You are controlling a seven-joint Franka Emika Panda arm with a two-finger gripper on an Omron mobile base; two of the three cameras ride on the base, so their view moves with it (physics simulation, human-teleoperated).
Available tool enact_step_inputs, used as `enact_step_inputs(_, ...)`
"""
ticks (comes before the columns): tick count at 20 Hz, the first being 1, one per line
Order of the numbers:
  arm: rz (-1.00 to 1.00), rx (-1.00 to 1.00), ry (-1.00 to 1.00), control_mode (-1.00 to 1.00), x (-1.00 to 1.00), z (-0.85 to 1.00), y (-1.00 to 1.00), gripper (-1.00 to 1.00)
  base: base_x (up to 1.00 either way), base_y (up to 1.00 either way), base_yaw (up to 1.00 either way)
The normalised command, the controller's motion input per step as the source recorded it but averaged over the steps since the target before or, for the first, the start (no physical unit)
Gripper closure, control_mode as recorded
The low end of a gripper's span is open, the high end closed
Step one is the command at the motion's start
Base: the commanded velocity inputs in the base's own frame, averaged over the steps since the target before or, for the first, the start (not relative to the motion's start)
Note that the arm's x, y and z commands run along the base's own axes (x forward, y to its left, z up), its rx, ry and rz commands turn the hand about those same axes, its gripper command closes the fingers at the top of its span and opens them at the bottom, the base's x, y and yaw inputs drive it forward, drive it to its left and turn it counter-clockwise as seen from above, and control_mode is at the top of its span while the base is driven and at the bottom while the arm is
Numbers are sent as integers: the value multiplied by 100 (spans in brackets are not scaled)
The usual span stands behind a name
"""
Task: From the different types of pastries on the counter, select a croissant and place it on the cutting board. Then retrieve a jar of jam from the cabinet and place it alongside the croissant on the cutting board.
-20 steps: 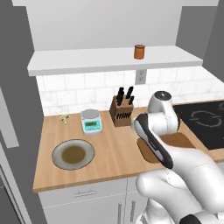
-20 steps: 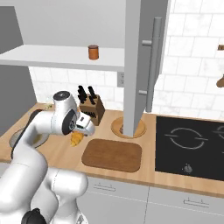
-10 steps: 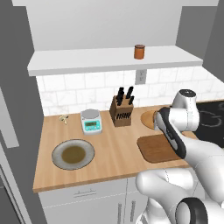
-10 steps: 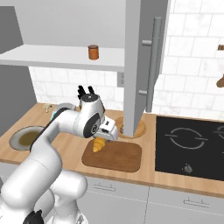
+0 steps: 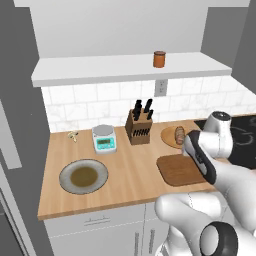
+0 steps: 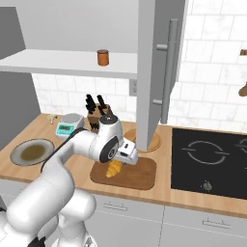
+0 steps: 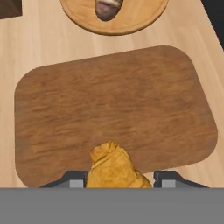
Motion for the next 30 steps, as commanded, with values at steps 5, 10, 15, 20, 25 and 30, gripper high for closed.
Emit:
enact_step_inputs(5,0,0,-2,-100,11,-12,0,100,0,0,0)
enact_step_inputs(10,0,0,0,-100,26,-21,0,100,0,0,0)
enact_step_inputs(15,0,0,0,-100,25,-29,0,100,0,0,0)
enact_step_inputs(20,0,0,0,-100,24,-28,0,100,0,0,0)
enact_step_inputs(25,0,0,0,-100,24,-22,0,100,0,0,0)
enact_step_inputs(30,0,0,-3,-100,24,-13,0,100,0,0,0)
